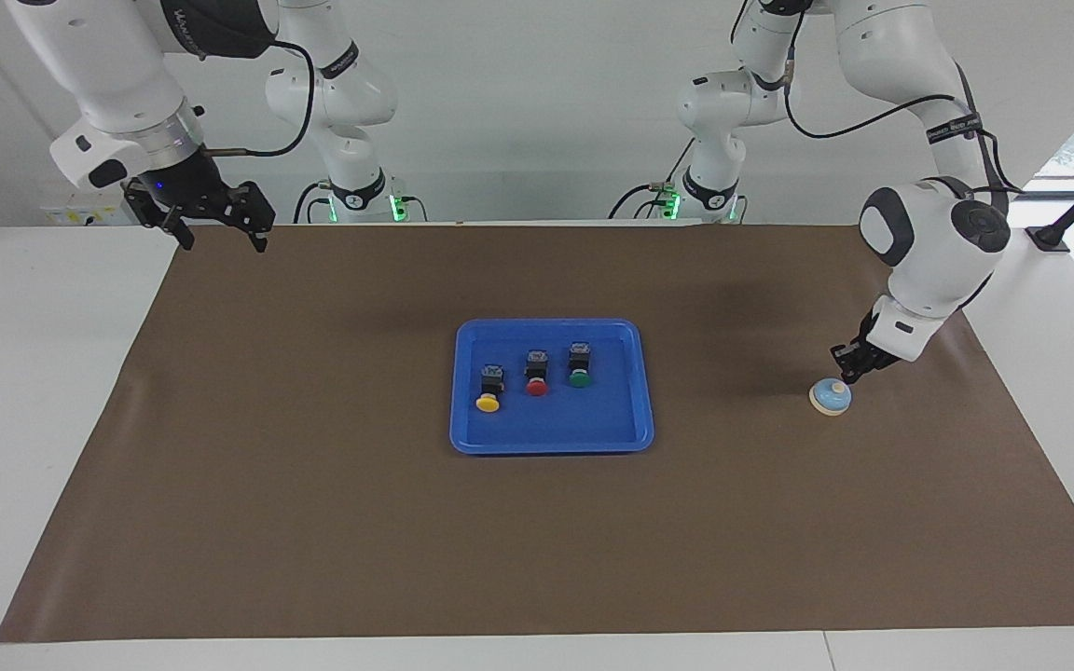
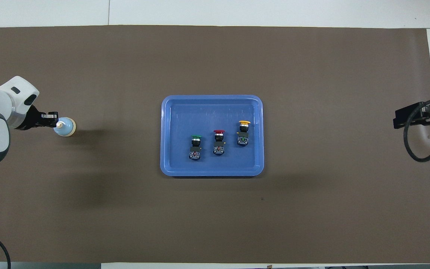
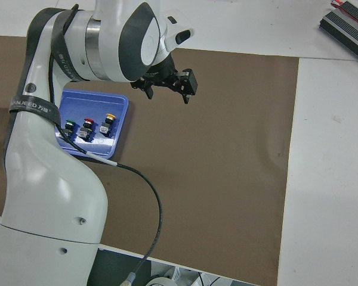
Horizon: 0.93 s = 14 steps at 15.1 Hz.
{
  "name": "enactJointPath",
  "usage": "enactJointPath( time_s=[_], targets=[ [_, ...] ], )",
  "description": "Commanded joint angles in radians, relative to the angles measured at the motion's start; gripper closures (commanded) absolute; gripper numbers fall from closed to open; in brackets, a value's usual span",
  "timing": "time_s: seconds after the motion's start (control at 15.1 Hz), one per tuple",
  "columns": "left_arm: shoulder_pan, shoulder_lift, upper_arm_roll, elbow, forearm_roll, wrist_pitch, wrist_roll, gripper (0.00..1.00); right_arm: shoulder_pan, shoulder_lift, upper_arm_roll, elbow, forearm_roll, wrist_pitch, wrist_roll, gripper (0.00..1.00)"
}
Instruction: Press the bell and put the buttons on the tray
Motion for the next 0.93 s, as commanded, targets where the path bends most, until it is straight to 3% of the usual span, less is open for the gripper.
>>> enactJointPath(
  time_s=[0.0,0.2,0.33,0.4,0.46,0.53,0.6,0.73,0.86],
  targets=[
    [0.009,0.020,-0.004,-0.051,0.000,0.099,0.014,1.00,-0.010,-0.020,0.008,-0.021,-0.008,0.005,-0.021,0.00],
    [0.006,0.037,-0.004,-0.022,0.000,0.082,0.015,1.00,-0.010,-0.018,0.008,-0.019,-0.008,0.005,-0.021,0.00],
    [0.006,0.029,-0.004,0.059,0.000,-0.031,0.014,1.00,-0.010,-0.020,0.008,-0.019,-0.008,0.005,-0.021,0.00],
    [0.006,0.022,-0.004,0.116,0.000,-0.119,0.014,0.95,-0.010,-0.020,0.008,-0.021,-0.008,0.005,-0.021,0.00],
    [-0.002,0.014,-0.004,0.204,0.000,-0.244,0.007,0.62,-0.010,-0.020,0.008,-0.019,-0.008,0.005,-0.021,0.00],
    [-0.011,0.008,-0.005,0.275,0.000,-0.362,0.004,0.06,-0.010,-0.020,0.008,-0.019,-0.008,0.005,-0.021,0.00],
    [-0.020,-0.021,-0.008,0.297,0.000,-0.417,0.006,0.00,-0.010,-0.020,0.008,-0.019,-0.008,0.005,-0.021,0.00],
    [-0.028,-0.122,-0.011,0.291,-0.002,-0.483,0.004,0.00,-0.010,-0.020,0.008,-0.021,-0.008,0.005,-0.021,0.00],
    [-0.034,-0.149,-0.011,0.341,-0.002,-0.613,0.003,0.00,-0.010,-0.020,0.008,-0.019,-0.008,0.005,-0.021,0.00]
  ],
)
